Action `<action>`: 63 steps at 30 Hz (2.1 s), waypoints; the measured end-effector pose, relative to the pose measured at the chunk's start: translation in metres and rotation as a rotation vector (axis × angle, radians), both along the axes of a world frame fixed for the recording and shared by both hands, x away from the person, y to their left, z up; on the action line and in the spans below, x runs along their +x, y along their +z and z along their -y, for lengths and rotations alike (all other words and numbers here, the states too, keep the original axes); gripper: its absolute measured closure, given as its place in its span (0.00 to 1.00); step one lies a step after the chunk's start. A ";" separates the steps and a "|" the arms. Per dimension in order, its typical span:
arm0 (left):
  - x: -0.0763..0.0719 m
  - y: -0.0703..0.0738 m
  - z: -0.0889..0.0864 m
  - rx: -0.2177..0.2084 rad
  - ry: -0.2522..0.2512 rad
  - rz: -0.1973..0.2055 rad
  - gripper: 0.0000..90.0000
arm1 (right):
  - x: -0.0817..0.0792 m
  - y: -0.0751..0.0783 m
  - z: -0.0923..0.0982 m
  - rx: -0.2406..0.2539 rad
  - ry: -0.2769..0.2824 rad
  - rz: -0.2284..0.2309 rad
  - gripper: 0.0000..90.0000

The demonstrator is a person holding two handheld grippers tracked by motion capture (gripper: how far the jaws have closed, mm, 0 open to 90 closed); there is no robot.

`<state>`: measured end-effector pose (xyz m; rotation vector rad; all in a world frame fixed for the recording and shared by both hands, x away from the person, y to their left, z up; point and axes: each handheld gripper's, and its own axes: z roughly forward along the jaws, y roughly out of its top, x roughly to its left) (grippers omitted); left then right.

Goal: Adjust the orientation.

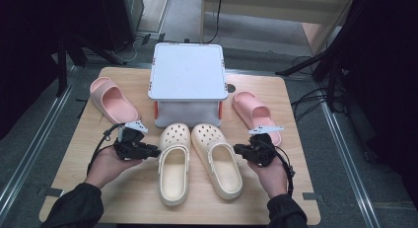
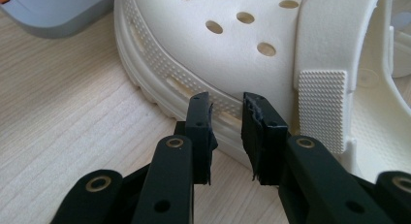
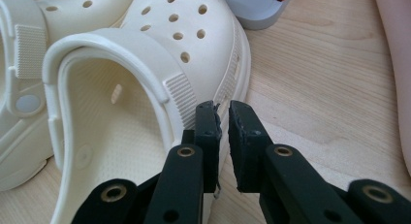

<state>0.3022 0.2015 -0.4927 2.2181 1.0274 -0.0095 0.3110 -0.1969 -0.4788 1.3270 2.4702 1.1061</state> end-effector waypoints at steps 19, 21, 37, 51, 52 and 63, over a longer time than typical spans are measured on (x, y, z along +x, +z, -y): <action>-0.017 -0.002 0.016 -0.041 -0.042 -0.021 0.83 | 0.005 -0.007 -0.023 0.014 0.073 -0.027 0.92; -0.019 -0.002 0.017 -0.041 -0.040 -0.020 0.84 | 0.007 -0.007 -0.025 0.018 0.079 -0.025 0.92; -0.025 0.002 0.014 -0.043 0.006 -0.059 0.80 | 0.017 -0.002 -0.026 0.018 0.098 -0.018 0.89; 0.002 0.052 0.005 -0.090 -0.004 -0.005 0.84 | 0.000 0.018 -0.017 0.089 0.074 0.023 0.78; 0.004 0.055 0.006 -0.085 -0.001 0.008 0.84 | -0.002 0.019 -0.017 0.090 0.071 0.023 0.78; 0.040 0.083 0.001 -0.074 0.002 0.035 0.89 | -0.023 0.033 -0.013 0.116 0.062 0.019 0.71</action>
